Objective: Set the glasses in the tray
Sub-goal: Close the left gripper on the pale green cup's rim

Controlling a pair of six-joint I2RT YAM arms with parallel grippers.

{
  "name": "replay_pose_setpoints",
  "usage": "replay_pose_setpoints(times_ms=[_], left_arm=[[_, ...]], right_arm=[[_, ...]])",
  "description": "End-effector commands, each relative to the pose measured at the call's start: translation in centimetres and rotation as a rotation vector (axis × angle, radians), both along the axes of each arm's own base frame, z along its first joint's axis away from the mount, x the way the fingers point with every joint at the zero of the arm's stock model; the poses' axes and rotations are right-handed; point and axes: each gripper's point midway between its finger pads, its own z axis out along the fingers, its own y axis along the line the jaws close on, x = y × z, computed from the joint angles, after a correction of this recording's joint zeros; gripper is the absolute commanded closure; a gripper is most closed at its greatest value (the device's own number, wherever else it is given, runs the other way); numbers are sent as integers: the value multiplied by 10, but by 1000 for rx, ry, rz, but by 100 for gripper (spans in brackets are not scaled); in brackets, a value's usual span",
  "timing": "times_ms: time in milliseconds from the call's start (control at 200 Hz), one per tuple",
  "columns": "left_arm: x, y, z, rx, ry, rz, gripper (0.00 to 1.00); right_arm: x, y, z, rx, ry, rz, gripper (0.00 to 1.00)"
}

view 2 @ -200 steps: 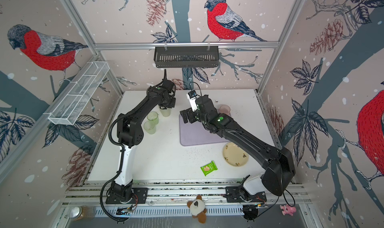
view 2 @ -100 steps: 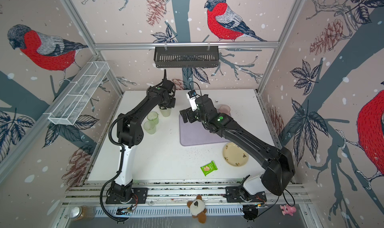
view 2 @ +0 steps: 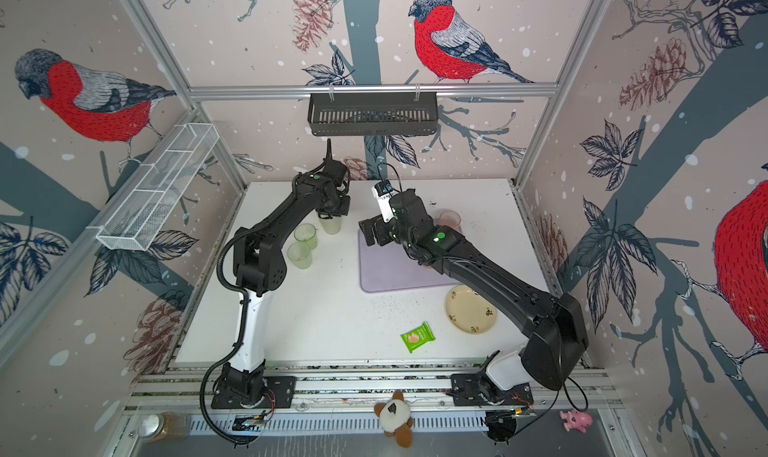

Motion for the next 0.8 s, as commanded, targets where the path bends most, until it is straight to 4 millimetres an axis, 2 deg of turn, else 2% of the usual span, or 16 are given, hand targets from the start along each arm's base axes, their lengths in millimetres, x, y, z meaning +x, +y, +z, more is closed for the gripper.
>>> replay_pose_setpoints(times_ms=[0,640,710,795], left_arm=[[-2,3,0,13,8,-7,88],[-1,3,3,5,3,-8,93],[0,3,5,5,-1,-8,97],[-1,4,5,5,-2,-7,98]], right_arm=[[2,1,5,5,-18,-5,1],[5,-2,5,7,-20,-18,1],[5,-1,6,9,-22,-17,1],[5,-2,7,8,-22,-19,1]])
